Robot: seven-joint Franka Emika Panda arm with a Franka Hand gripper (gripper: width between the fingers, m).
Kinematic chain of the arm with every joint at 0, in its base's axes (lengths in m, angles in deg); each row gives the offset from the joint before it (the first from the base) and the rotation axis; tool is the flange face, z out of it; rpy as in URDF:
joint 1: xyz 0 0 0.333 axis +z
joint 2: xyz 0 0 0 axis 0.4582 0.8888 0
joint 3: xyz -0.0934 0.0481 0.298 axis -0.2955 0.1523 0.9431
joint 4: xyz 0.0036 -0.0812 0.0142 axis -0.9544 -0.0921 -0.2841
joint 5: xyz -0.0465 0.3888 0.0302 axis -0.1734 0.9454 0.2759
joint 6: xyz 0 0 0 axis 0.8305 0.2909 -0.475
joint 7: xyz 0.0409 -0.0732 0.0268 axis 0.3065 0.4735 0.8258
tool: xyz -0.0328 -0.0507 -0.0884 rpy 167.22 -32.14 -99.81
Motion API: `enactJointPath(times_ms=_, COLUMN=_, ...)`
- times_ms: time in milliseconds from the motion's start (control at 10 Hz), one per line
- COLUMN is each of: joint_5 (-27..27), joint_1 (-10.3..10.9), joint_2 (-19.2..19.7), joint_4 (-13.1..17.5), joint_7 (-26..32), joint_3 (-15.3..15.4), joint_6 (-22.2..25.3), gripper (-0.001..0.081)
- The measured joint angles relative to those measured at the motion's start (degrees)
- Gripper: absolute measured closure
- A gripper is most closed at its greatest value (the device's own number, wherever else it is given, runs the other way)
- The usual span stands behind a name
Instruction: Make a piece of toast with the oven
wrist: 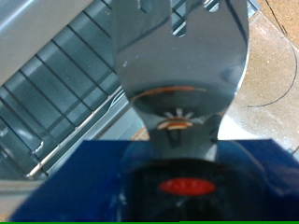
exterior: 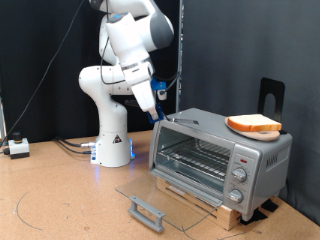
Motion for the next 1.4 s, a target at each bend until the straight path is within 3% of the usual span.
enactJointPath(times_ms=400, joint_5=0.04, joint_1=0.31, joint_2=10.40, joint_4=5.47, joint_7=0.20, joint_3=3.24, joint_6=-2.93, gripper=0.0411)
enactJointPath(times_ms=1100, joint_5=3.55, joint_1=0.87, joint_2=9.13, joint_4=5.44, joint_7=8.08, joint_3=1.60, joint_6=0.48, gripper=0.0411)
enactJointPath(times_ms=1400, joint_5=4.52, joint_1=1.37, joint_2=7.98, joint_4=5.25, joint_7=8.25, joint_3=2.01, joint_6=0.51, gripper=0.0411)
